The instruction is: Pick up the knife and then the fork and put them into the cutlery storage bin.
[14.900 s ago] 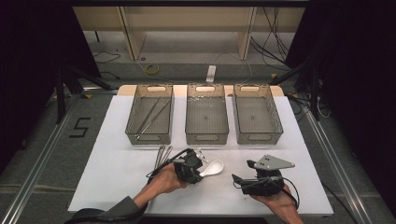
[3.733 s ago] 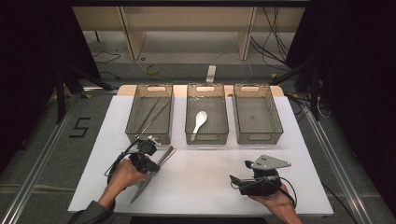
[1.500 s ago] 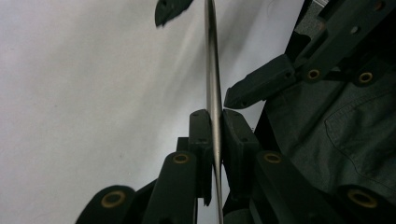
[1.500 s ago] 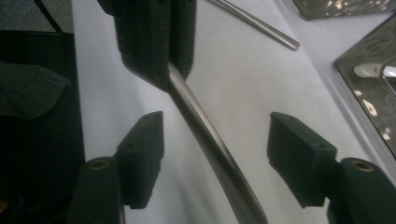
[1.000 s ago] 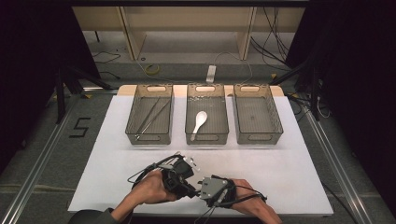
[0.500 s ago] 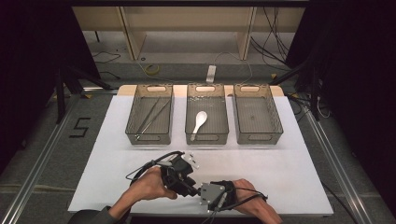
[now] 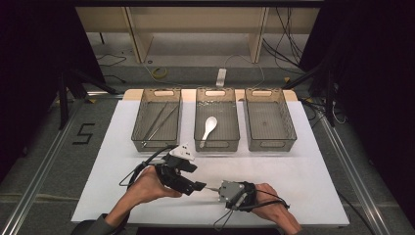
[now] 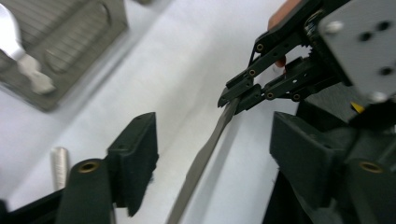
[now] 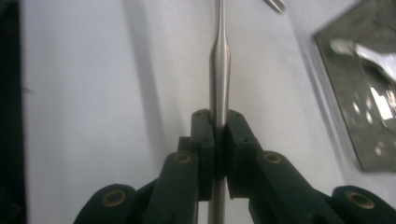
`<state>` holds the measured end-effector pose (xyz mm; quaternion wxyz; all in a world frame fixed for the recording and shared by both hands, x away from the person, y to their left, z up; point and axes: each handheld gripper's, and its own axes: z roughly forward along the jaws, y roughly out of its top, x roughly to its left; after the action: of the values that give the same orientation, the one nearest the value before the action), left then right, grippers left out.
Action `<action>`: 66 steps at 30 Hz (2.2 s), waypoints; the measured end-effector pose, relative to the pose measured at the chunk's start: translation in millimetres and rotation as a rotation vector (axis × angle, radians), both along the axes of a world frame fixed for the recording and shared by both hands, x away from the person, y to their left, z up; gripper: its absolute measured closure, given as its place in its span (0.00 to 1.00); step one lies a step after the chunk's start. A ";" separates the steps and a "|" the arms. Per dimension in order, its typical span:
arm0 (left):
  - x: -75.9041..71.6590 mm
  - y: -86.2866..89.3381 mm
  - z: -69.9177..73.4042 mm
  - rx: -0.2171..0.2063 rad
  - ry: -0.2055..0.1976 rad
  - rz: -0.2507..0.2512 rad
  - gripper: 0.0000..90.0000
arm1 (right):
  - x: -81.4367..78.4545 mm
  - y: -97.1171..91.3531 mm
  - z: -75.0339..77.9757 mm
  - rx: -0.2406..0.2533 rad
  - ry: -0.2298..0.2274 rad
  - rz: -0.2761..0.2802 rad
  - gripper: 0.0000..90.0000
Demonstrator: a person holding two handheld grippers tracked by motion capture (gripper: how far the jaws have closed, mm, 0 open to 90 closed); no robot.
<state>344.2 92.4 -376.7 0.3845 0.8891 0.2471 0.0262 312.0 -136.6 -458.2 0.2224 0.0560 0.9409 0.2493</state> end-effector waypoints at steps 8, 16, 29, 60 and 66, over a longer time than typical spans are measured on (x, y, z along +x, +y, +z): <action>3.4 16.8 4.3 -0.076 -0.054 0.103 0.22 | 14.0 -22.8 4.2 0.030 0.023 -0.158 0.94; 12.2 35.5 -9.4 -0.092 -0.044 0.189 0.20 | 25.5 -44.8 12.6 0.105 0.042 -0.257 0.94; 32.0 74.8 -42.5 -0.057 -0.054 0.365 0.20 | 44.8 -82.3 36.5 0.236 0.030 -0.410 0.94; 31.4 78.5 -56.8 0.017 0.009 0.371 0.19 | 162.9 -115.4 78.2 0.400 0.094 -0.784 0.94; 31.3 78.0 -57.2 0.014 0.010 0.373 0.19 | 183.7 -115.6 75.0 0.406 0.114 -0.858 0.94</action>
<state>375.5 170.4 -433.9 0.3654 0.8306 0.4095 0.0942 495.6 -252.2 -383.2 0.2379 0.4951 0.7759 0.3103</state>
